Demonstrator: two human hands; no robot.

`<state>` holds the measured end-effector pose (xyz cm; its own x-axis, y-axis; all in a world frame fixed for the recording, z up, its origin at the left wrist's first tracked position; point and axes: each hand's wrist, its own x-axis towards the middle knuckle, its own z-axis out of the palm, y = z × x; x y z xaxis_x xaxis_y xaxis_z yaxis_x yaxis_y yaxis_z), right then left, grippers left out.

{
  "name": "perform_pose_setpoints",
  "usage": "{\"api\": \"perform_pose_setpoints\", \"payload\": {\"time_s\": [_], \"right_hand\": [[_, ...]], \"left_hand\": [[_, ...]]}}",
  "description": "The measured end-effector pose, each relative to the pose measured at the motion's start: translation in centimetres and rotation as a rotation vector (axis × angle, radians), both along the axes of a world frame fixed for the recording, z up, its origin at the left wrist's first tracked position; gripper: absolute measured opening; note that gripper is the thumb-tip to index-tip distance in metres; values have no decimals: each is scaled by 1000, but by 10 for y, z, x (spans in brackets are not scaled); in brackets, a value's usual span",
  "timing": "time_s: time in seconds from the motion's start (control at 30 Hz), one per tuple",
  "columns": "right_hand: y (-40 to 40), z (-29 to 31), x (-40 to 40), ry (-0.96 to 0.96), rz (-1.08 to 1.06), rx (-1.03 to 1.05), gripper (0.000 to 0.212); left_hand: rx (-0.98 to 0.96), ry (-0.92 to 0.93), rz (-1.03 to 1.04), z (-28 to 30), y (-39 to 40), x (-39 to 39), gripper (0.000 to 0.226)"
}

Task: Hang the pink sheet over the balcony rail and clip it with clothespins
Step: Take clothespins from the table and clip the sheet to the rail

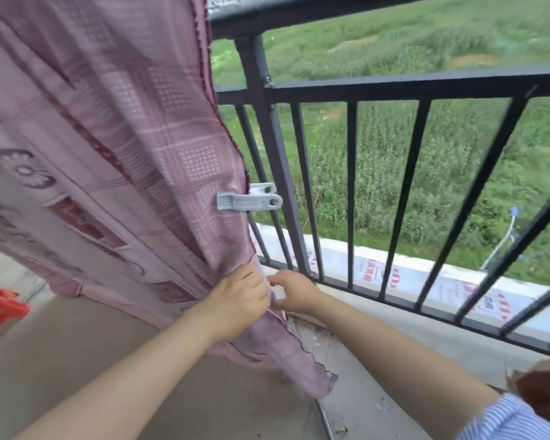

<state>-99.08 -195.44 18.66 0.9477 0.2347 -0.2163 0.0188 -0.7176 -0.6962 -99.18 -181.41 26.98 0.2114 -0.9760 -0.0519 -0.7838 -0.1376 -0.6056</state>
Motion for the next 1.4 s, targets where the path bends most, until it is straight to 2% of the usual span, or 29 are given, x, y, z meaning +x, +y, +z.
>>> {"api": "perform_pose_setpoints", "payload": {"time_s": [0.1,0.17,0.33,0.43,0.6,0.67,0.7,0.77,0.83,0.93,0.97,1.03,1.13,1.3,1.4], "right_hand": [[14,1,-4,-16,-57,34,16],[15,-5,-7,-62,-84,72,32],[-4,-10,-25,-79,-256,52,20],[-15,-3,-45,-158,-293,-28,27],[-15,2,-62,-166,-372,-14,26],[-14,3,-66,-160,-405,11,27],[-13,3,-69,-160,-427,33,30],[-12,6,-76,-130,-487,98,31],[-18,5,-83,-134,-615,194,19],[-33,8,-95,-56,-835,459,49],[-37,8,-98,-31,-871,495,50],[-42,6,-100,-6,-869,478,38],[-44,2,-103,28,-798,436,33],[-49,-6,-103,-15,-854,580,45],[-50,-6,-100,-29,-943,718,40]], "left_hand": [[2,11,2,0,0,4,25],[12,27,9,0,0,7,24],[2,49,-17,7,-12,6,24],[5,8,-37,7,-26,8,24],[152,-10,-8,10,-48,15,23],[201,-38,-39,15,-52,21,13],[214,-27,-56,18,-55,23,9],[245,16,-75,22,-59,20,18],[312,84,-16,20,-62,20,10],[382,118,56,9,-66,25,21],[383,105,46,9,-67,25,22],[368,120,24,5,-68,28,21],[384,123,-13,4,-70,28,22],[407,129,-9,2,-71,28,26],[429,153,-3,3,-73,28,27]]}}
